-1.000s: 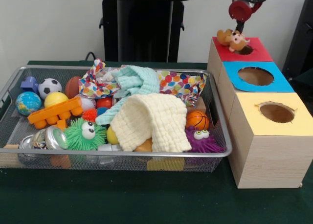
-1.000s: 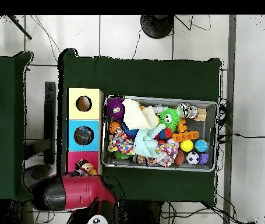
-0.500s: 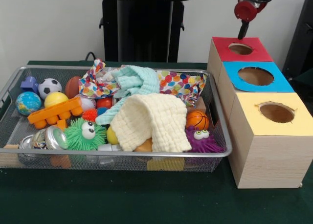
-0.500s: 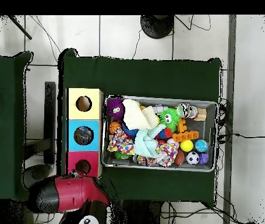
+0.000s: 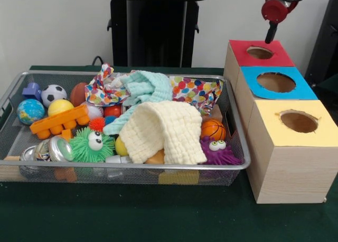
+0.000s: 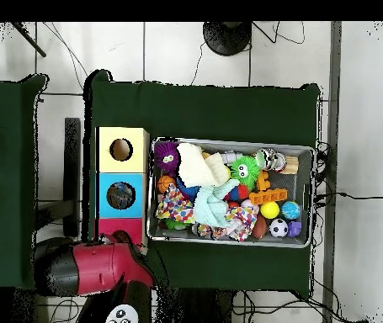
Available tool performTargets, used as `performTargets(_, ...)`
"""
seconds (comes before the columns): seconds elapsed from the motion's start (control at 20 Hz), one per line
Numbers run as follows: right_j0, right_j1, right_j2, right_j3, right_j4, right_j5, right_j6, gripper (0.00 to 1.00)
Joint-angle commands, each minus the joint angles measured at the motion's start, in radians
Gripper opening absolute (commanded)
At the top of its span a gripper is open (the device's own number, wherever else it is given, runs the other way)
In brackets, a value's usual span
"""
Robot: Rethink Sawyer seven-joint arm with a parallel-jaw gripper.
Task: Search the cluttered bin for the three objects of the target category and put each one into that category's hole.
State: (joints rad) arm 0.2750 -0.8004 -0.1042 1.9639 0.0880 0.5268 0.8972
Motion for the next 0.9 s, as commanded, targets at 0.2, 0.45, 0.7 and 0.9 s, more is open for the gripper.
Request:
performTargets(0.2, -0.068, 0.018, 0.029, -0.126, 0.048, 0.099, 0.251, 0.00)
performTargets(0.45, -0.122, 0.023, 0.056, -0.112, 0.038, 0.030, 0.211, 1.00)
performTargets(0.7, -0.238, -0.015, 0.138, -0.059, 0.052, -0.139, 0.184, 1.00)
performTargets(0.9, -0.270, -0.038, 0.118, -0.070, 0.035, -0.127, 0.196, 1.00)
